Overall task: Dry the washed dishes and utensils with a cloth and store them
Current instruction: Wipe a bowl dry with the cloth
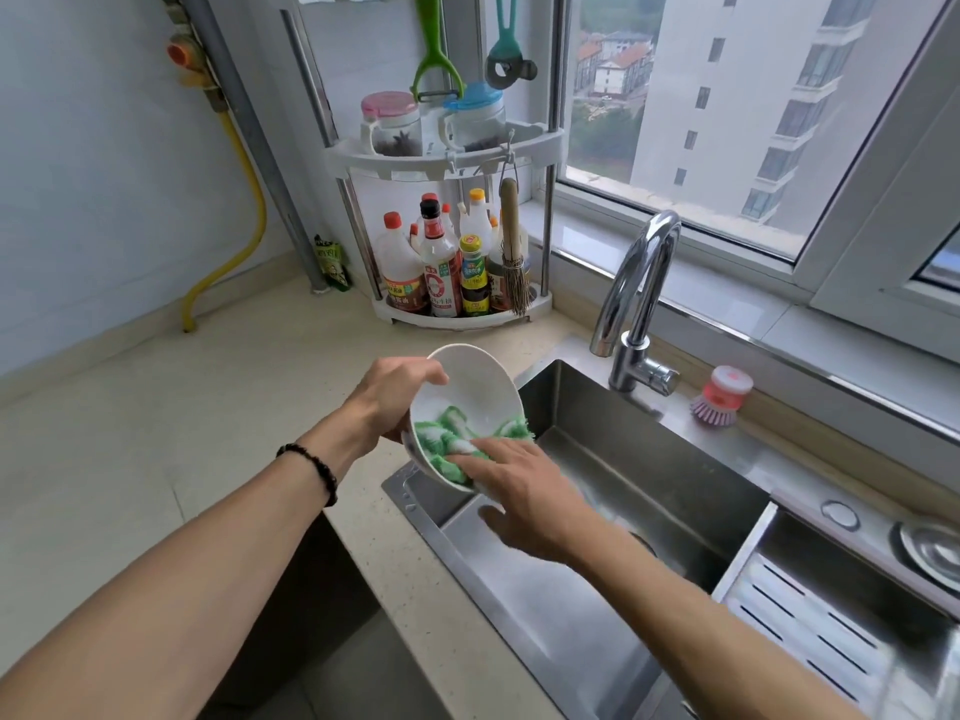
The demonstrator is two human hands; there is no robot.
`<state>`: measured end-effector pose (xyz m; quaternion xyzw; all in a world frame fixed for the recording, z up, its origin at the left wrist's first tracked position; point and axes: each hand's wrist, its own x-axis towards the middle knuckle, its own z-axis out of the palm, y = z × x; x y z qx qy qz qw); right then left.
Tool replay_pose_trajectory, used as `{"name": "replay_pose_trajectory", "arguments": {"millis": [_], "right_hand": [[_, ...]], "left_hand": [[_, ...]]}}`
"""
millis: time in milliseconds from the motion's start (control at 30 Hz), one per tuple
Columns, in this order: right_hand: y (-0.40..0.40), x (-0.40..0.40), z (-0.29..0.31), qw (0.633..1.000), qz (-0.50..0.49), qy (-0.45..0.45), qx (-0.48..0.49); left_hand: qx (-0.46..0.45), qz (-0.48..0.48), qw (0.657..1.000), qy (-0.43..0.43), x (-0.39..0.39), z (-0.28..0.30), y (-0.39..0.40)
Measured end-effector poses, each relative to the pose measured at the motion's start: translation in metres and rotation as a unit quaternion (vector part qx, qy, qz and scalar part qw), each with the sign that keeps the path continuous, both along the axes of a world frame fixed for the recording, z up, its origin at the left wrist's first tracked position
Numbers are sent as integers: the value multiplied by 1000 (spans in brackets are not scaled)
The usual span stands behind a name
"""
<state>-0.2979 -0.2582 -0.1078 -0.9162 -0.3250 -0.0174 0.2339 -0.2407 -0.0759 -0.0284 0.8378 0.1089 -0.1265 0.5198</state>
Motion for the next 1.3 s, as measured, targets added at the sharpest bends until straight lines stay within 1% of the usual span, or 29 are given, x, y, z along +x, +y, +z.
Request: {"name": "replay_pose_trajectory", "arguments": {"millis": [67,167,200,233,267,300,333,367,400,433,467,500,533,567,633,667,700,733,800,833,867,900,933,967,1033,1100,1133,1233,1300], "right_hand": [[-14,15,-10,990,1,-110,-84],[-23,28,-11,976,7,-175,-130],[-25,31,-11,972,13,-187,-144],[-26,32,-9,967,14,-198,-160],[-27,34,-7,963,12,-206,-174],[-28,35,-4,961,11,-204,-186],[-30,36,-3,961,10,-199,-190],[-32,38,-3,962,12,-199,-186],[-33,39,-2,963,15,-205,-174],[-34,40,-2,964,20,-209,-160],[-35,40,-2,966,27,-214,-140],[-36,40,-1,968,30,-218,-121],[-37,40,-1,968,26,-227,-102],[-38,40,0,967,17,-239,-88],[-42,40,-5,964,-11,-258,-60],[-42,40,-8,966,-37,-255,-33],[-42,38,-12,967,-72,-243,6],[-40,34,-15,966,-116,-225,56],[-35,24,-18,940,-218,-186,184],[-31,18,-17,921,-265,-132,251],[-26,12,-14,898,-295,-46,322],[-19,7,-8,866,-295,66,399],[-11,2,-2,824,-267,174,469],[-4,-1,4,781,-234,249,523],[3,4,9,700,-199,330,601],[-3,18,13,626,-211,366,656],[-8,25,16,625,-224,373,648],[-7,34,22,727,-248,361,529],[5,34,23,756,-254,325,508]], "left_hand": [[-18,-30,998,51,-2,0,-1],[-61,-21,993,98,-3,-5,-7],[-60,-17,994,92,-3,-8,-11],[-19,-18,998,55,-2,-12,-14],[70,-28,997,-13,1,-15,-16],[180,-43,978,-94,1,-16,-17],[274,-85,944,-164,-1,-14,-18],[344,-161,902,-204,-3,-11,-18],[409,-251,852,-208,-7,-11,-18],[474,-333,792,-193,-11,-13,-18],[530,-389,732,-182,-13,-17,-17],[566,-419,687,-182,-15,-23,-17],[586,-423,663,-193,-17,-28,-17],[595,-414,657,-209,-17,-31,-18],[584,-388,674,-230,-15,-33,-18],[569,-377,697,-218,-14,-32,-17],[539,-362,736,-192,-13,-31,-16],[485,-342,790,-153,-13,-30,-13],[320,-299,897,-64,-12,-30,-9],[232,-278,932,-24,-14,-30,-9],[171,-261,950,-4,-16,-28,-11],[146,-251,957,-3,-16,-27,-13],[134,-244,960,-6,-17,-25,-16],[120,-239,964,-7,-18,-24,-20],[86,-227,970,-4,-19,-20,-25],[72,-216,974,-9,-19,-16,-24],[68,-212,975,-12,-20,-14,-23],[40,-219,975,-18,-24,-7,-27],[19,-210,977,-33,-25,-4,-32]]}}
